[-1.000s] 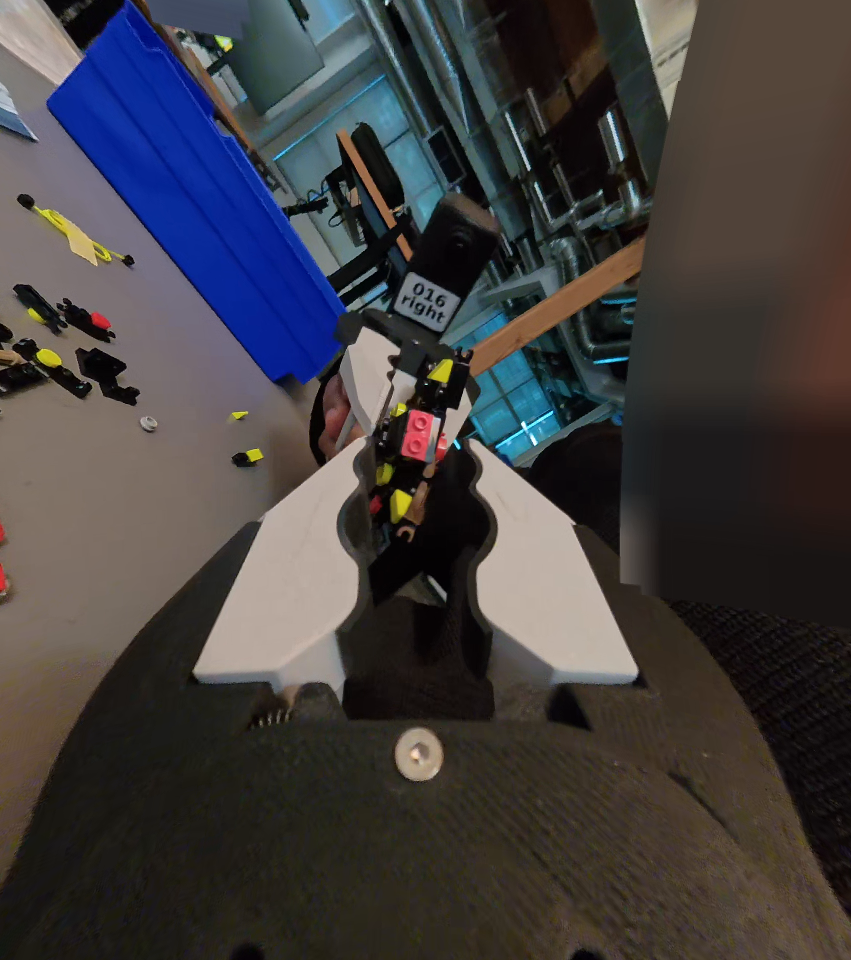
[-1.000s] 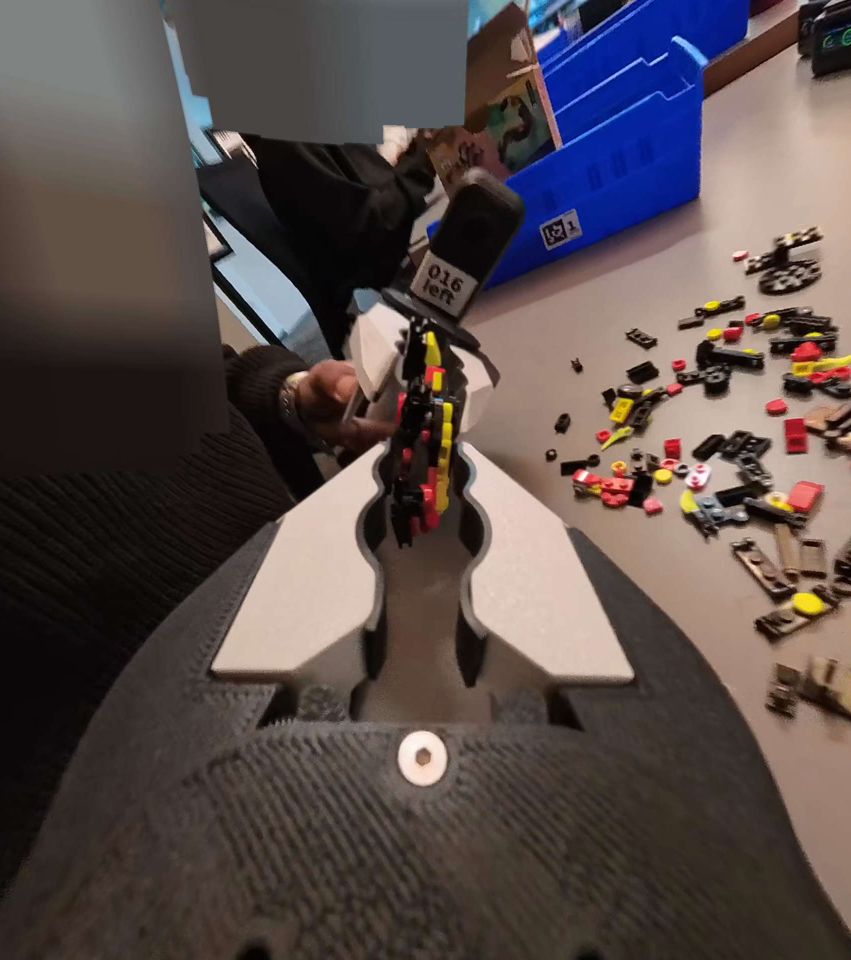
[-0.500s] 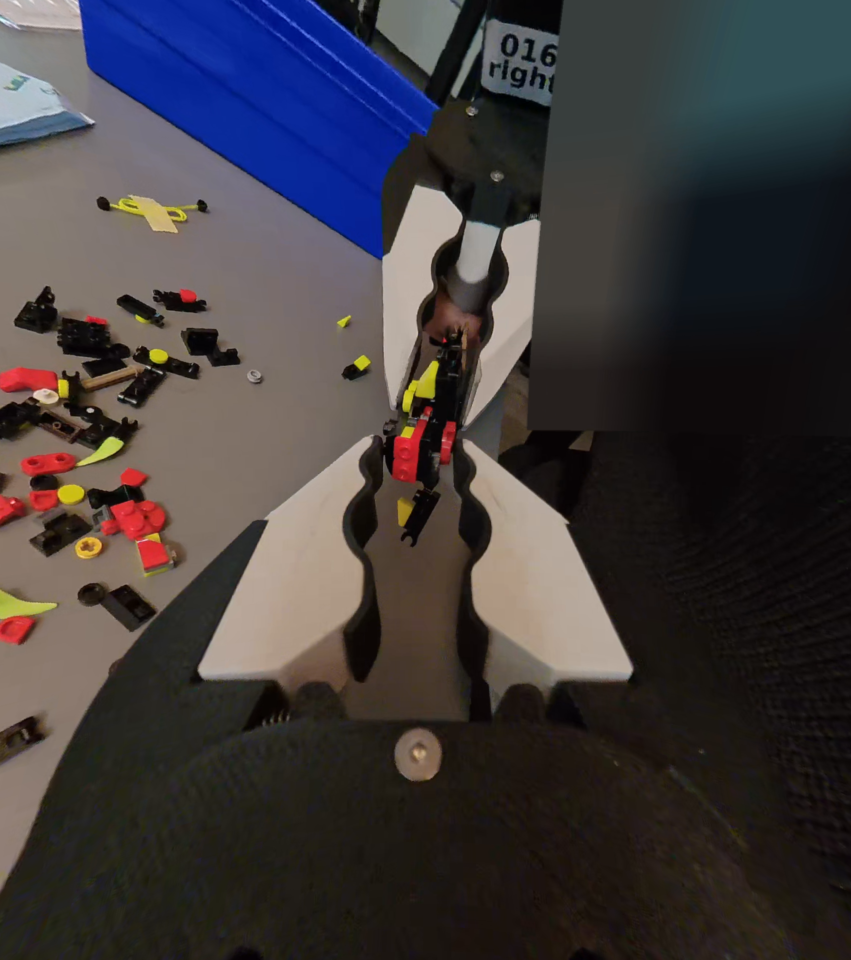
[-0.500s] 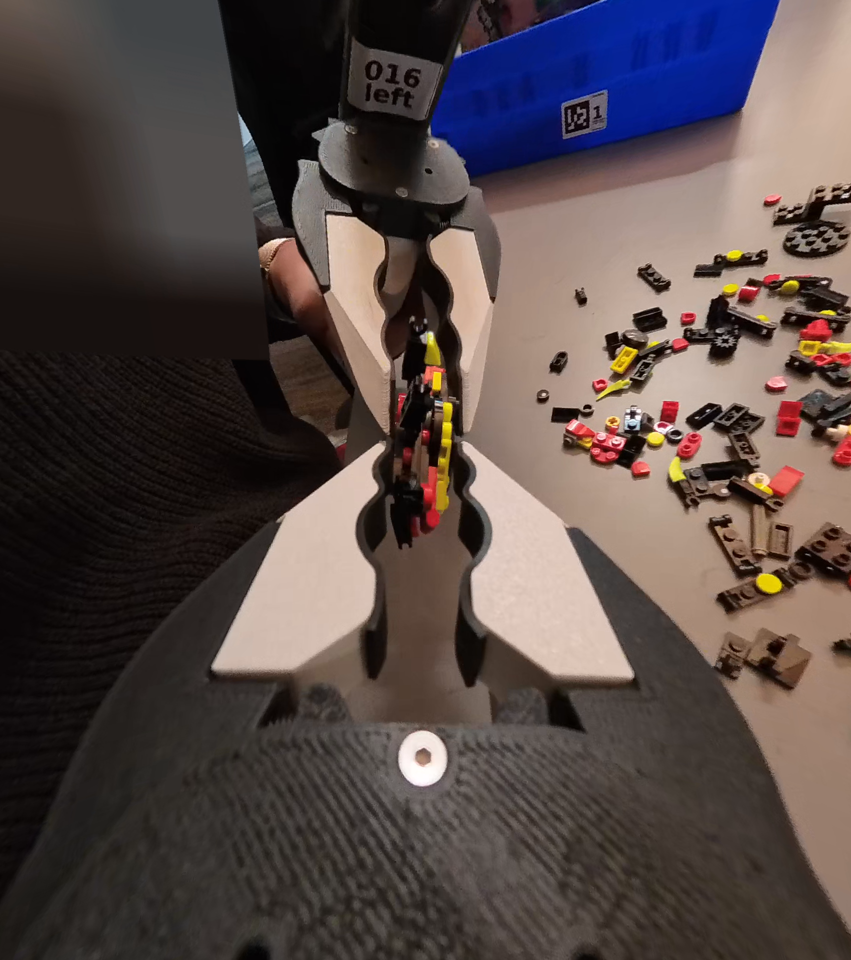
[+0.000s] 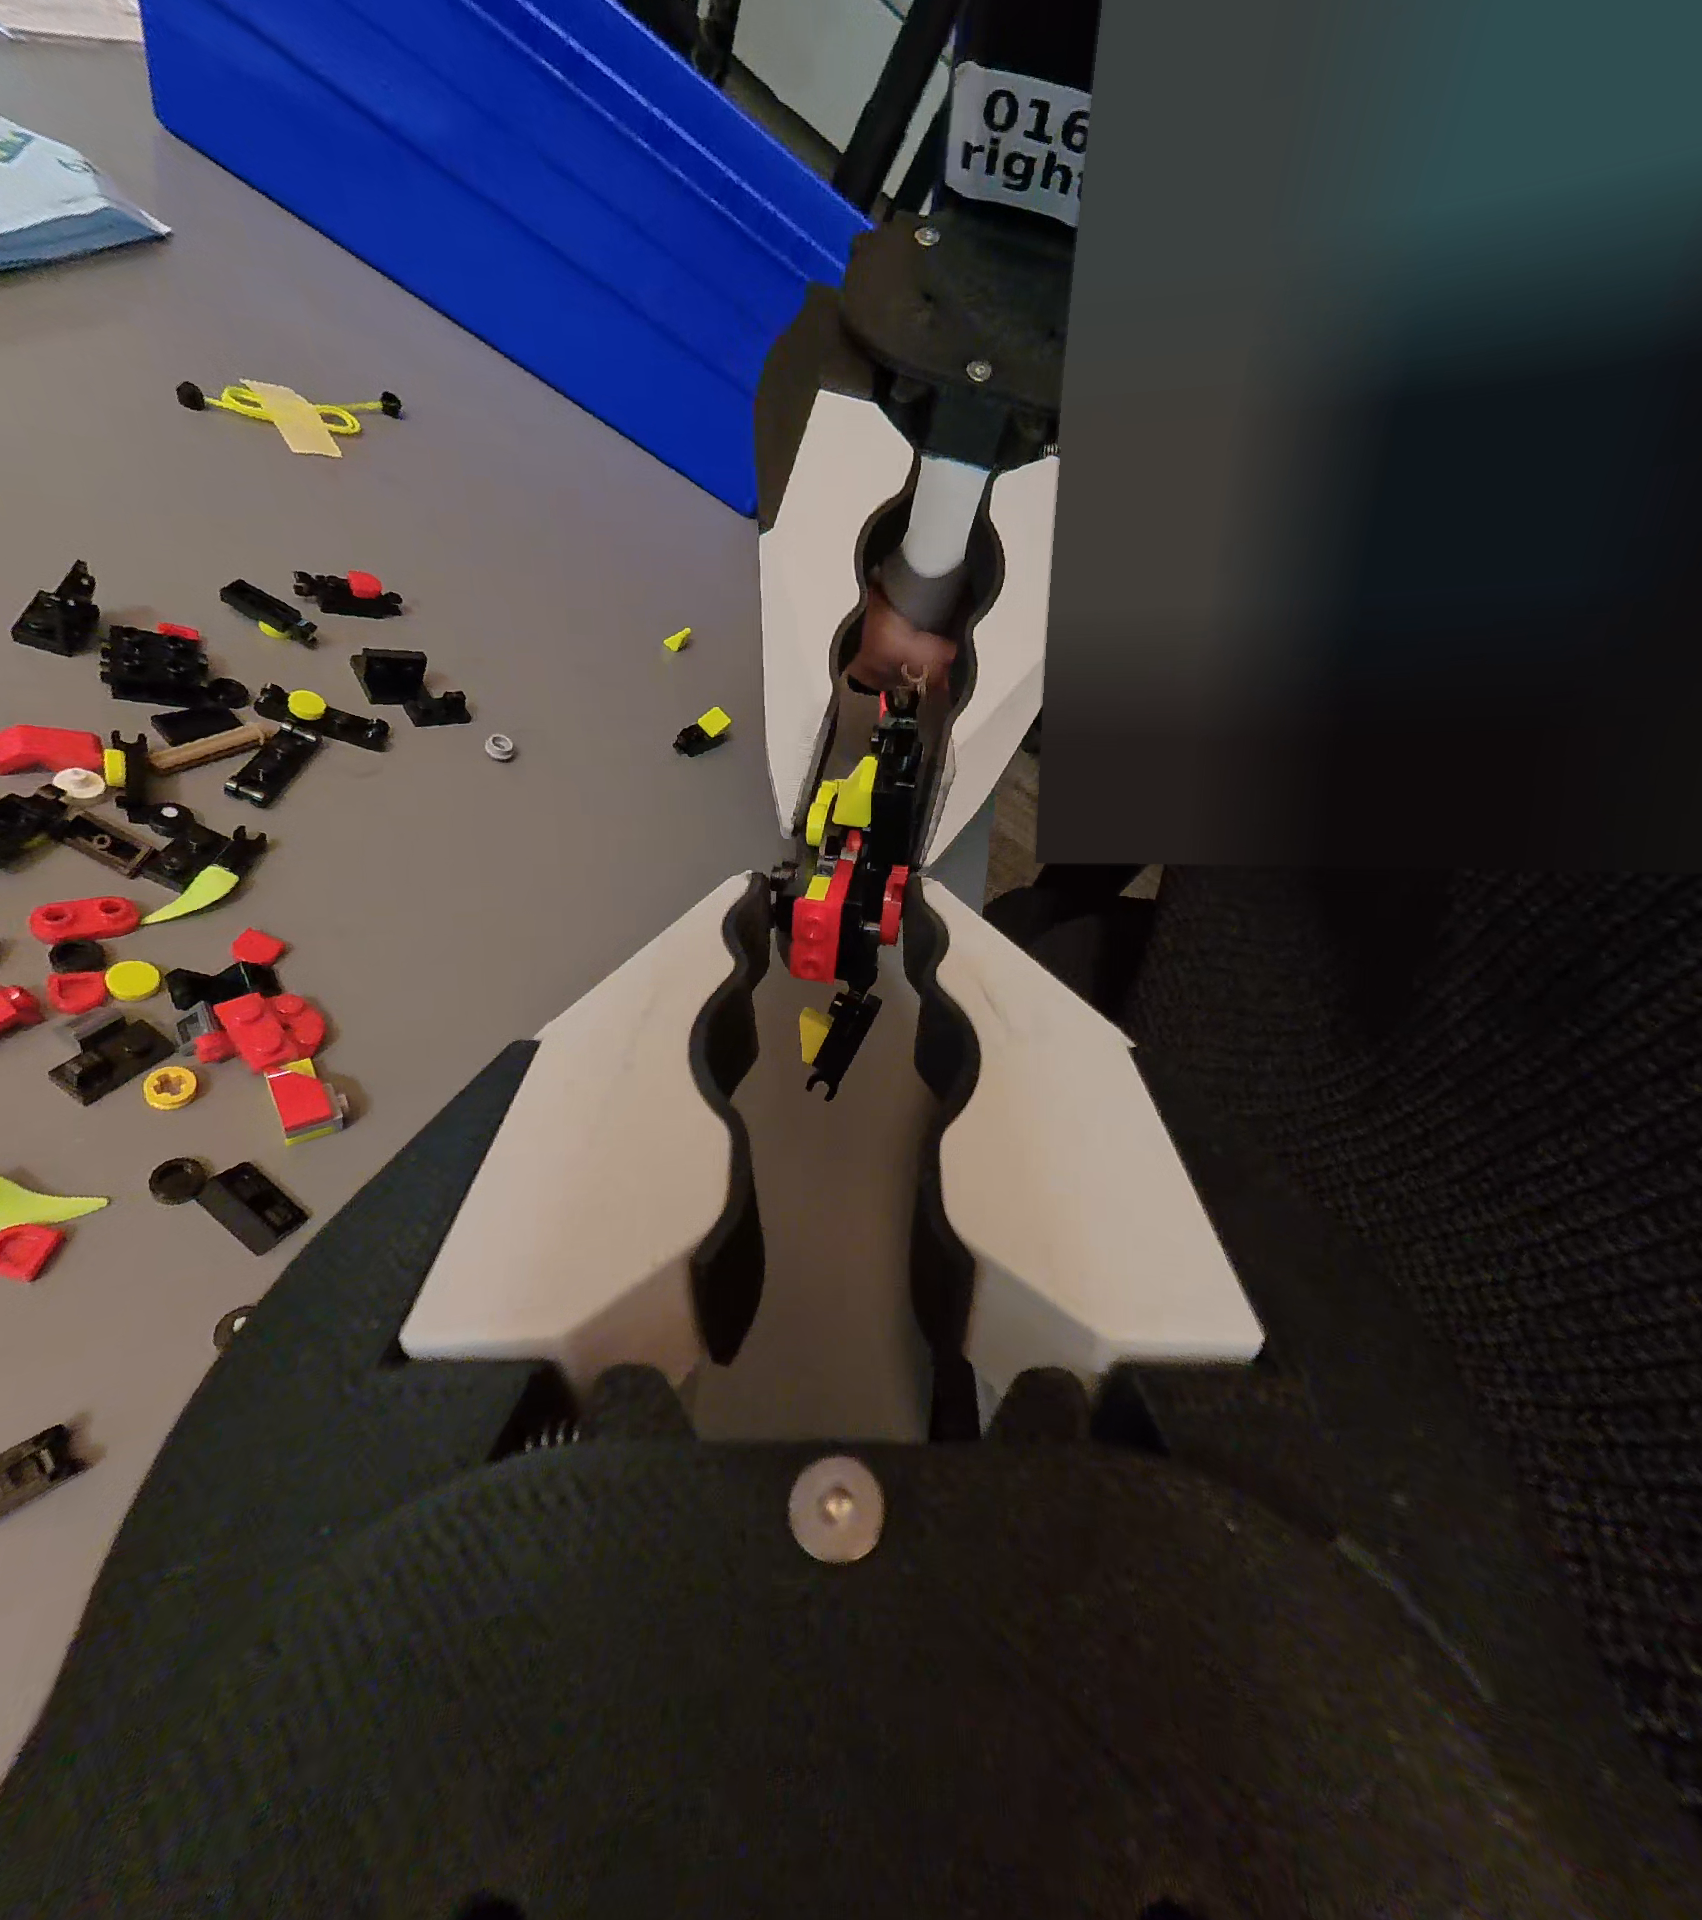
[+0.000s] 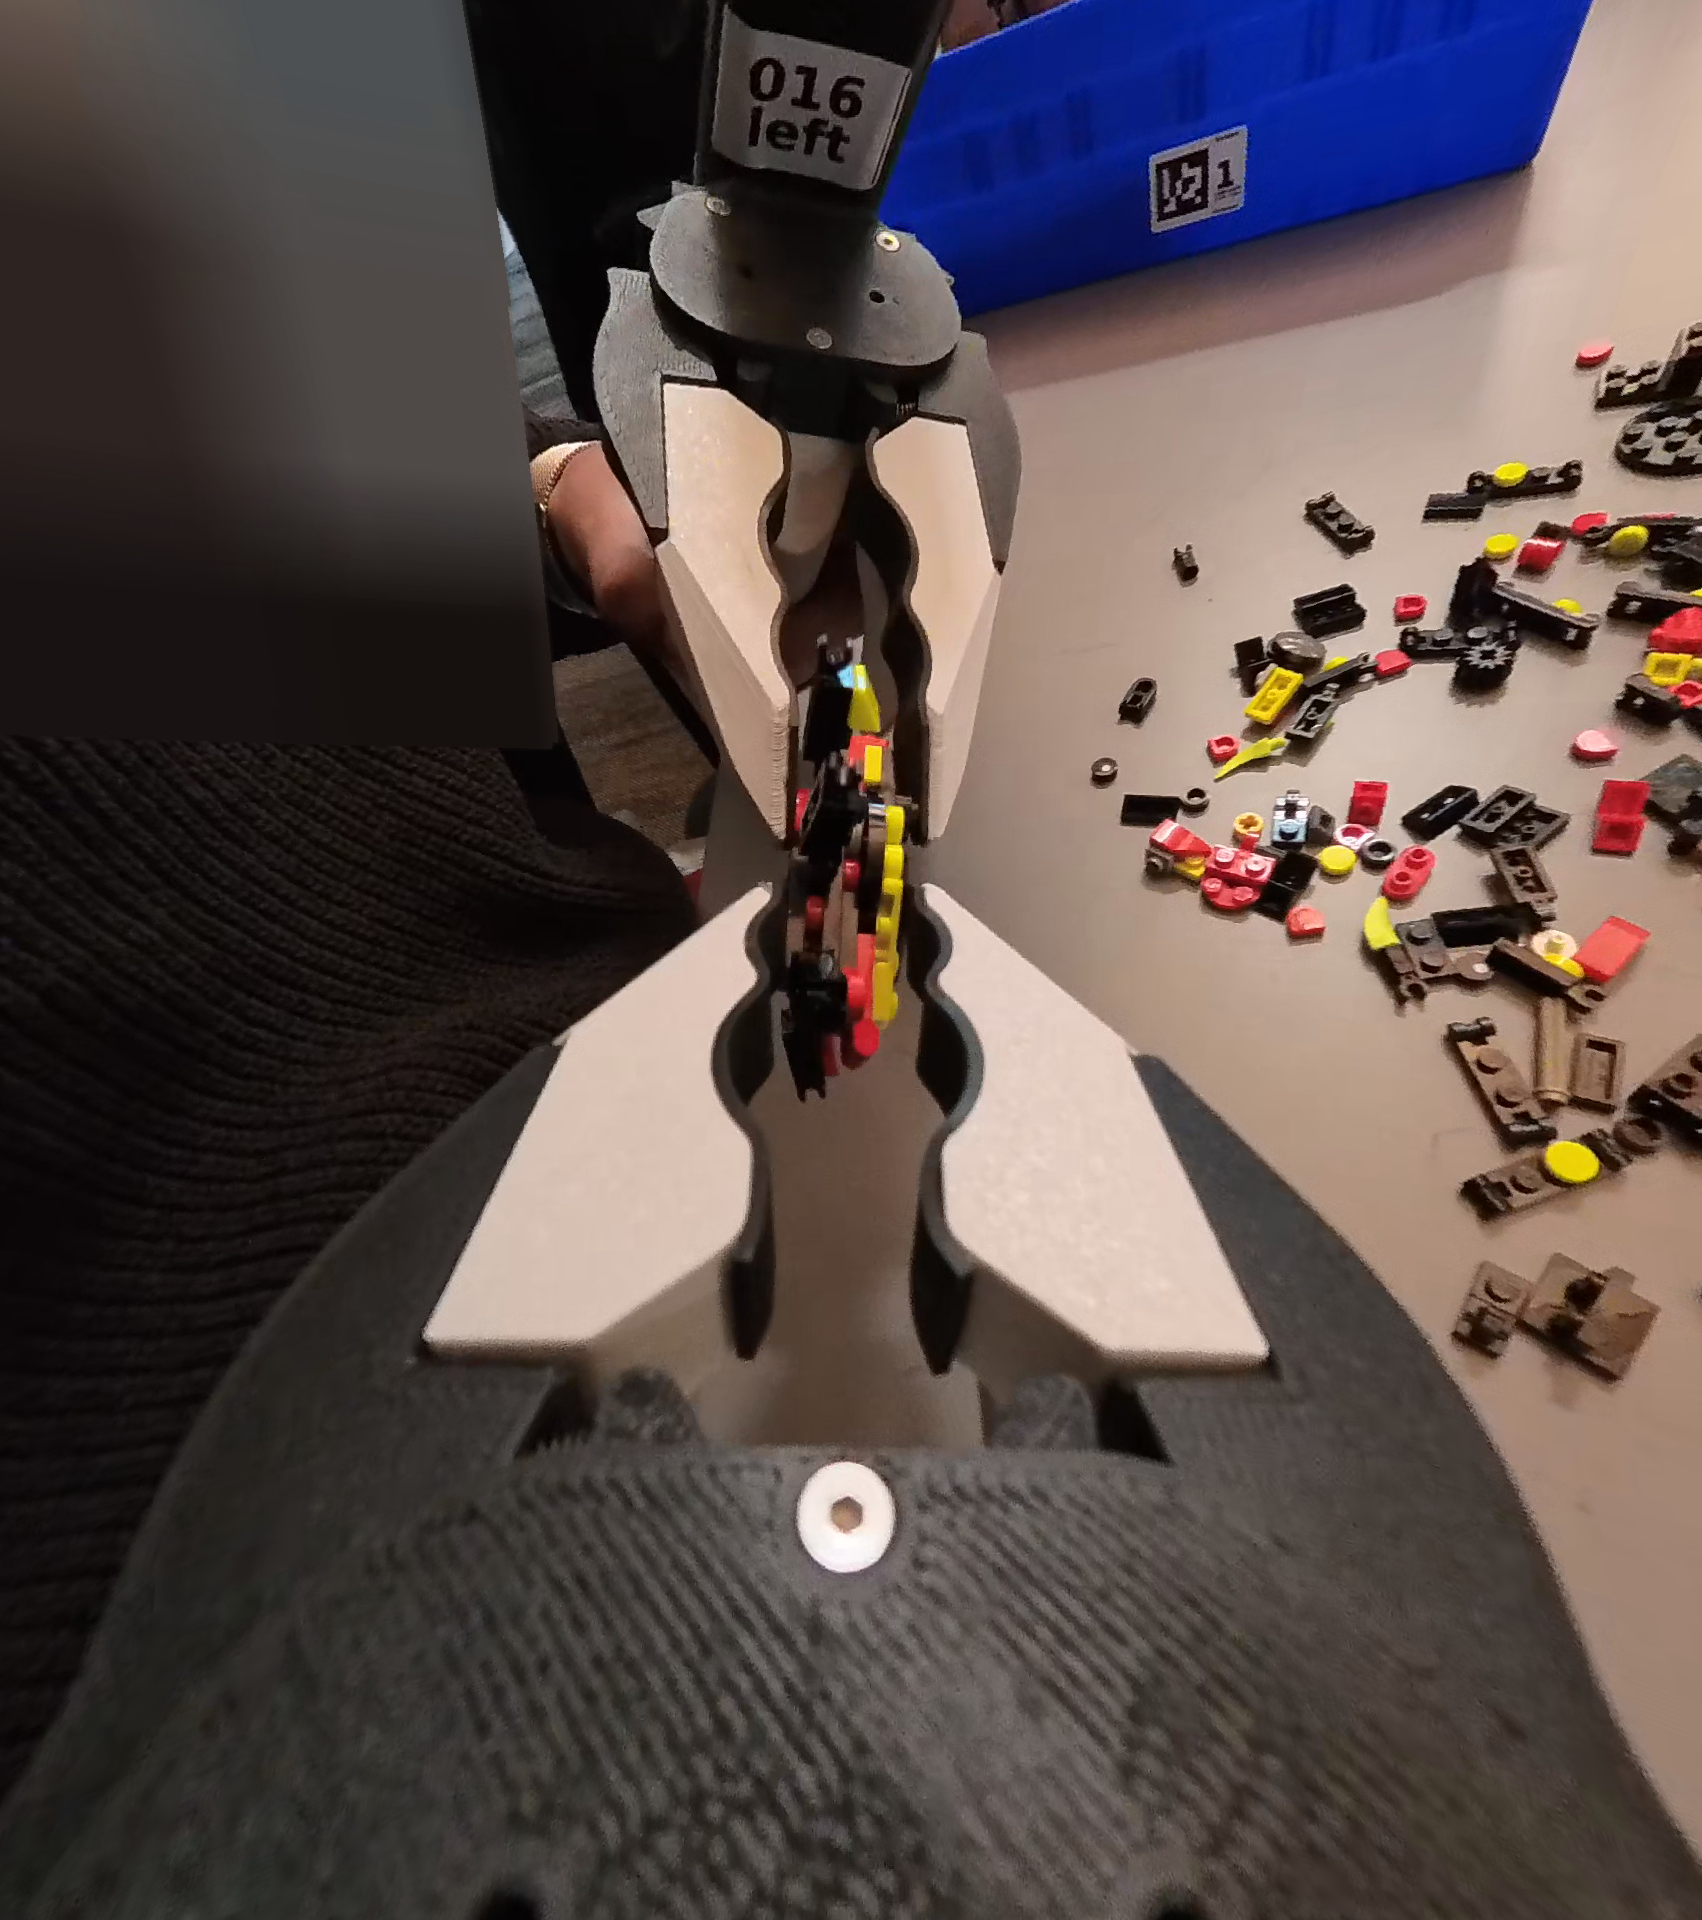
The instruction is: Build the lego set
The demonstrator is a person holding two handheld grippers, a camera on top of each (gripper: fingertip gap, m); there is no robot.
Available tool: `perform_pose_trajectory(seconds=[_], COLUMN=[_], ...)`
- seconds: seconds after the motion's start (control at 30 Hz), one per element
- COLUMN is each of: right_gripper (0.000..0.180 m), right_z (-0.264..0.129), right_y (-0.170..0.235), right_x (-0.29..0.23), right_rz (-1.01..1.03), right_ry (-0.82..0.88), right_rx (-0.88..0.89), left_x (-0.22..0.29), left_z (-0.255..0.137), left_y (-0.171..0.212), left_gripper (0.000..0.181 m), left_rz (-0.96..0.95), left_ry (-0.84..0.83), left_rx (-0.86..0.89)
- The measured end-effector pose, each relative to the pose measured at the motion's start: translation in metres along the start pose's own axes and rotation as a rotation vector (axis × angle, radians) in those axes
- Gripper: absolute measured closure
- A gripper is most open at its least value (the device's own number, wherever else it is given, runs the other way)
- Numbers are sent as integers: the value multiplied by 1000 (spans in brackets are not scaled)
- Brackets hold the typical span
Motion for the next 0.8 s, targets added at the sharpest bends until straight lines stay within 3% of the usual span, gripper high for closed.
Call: perform_pose_trajectory(seconds=[0.8], right_gripper=[159], right_z=[0], right_y=[1], right_x=[2], right_rz=[39], right_ry=[-27], right_rx=[24], left_x=[4], left_z=[3], left_y=[-1], left_gripper=[157], left_rz=[-7], left_ry=[-21], left_rx=[-39])
Point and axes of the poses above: each gripper's, where its closed fingertips meet, z out along the fingers, y out of its underside, x = y × z across the jaws, the point moved 10 cm from there along -z, back along the fingers, and after that the axes turned 5 degrees about -x, right-handed, at the moved point
